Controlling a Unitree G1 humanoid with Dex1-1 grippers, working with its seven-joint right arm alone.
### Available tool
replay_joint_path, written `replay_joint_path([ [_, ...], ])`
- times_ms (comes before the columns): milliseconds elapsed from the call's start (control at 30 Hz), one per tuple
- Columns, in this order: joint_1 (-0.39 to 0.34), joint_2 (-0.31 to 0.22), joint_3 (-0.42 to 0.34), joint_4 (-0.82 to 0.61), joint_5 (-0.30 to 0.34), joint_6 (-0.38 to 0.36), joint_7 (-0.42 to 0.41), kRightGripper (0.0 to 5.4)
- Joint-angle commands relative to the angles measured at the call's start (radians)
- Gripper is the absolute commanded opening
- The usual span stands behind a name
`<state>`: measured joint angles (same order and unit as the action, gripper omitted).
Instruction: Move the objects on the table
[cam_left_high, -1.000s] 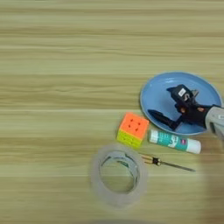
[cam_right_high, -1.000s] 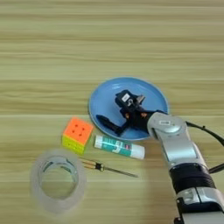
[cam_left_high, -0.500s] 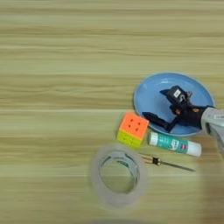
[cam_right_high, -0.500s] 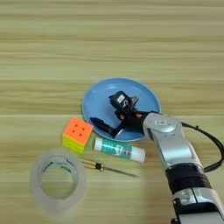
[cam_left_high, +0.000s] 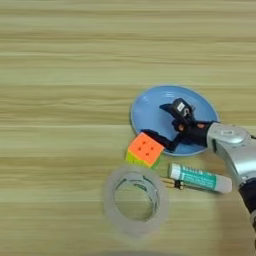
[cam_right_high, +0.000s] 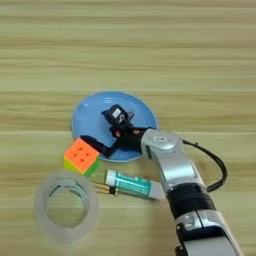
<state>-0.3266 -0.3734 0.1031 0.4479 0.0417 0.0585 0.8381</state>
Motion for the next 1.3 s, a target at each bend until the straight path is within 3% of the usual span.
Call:
replay_joint_path([
  [33, -0.054, 0.012, 0.007, -0.032, 0.007, 0.005, -0.011, 5.39],
  [433, -0.009, 0.092, 0.067, -0.128, 0.023, 0.052, 0.003, 5.39],
  [667, -0.003, 0.112, 0.081, -0.148, 0.026, 0.066, -0.004, 5.39],
  [1300, -0.046, 0.129, 0.019, -0.135, 0.051, 0.025, -0.049, 5.39],
])
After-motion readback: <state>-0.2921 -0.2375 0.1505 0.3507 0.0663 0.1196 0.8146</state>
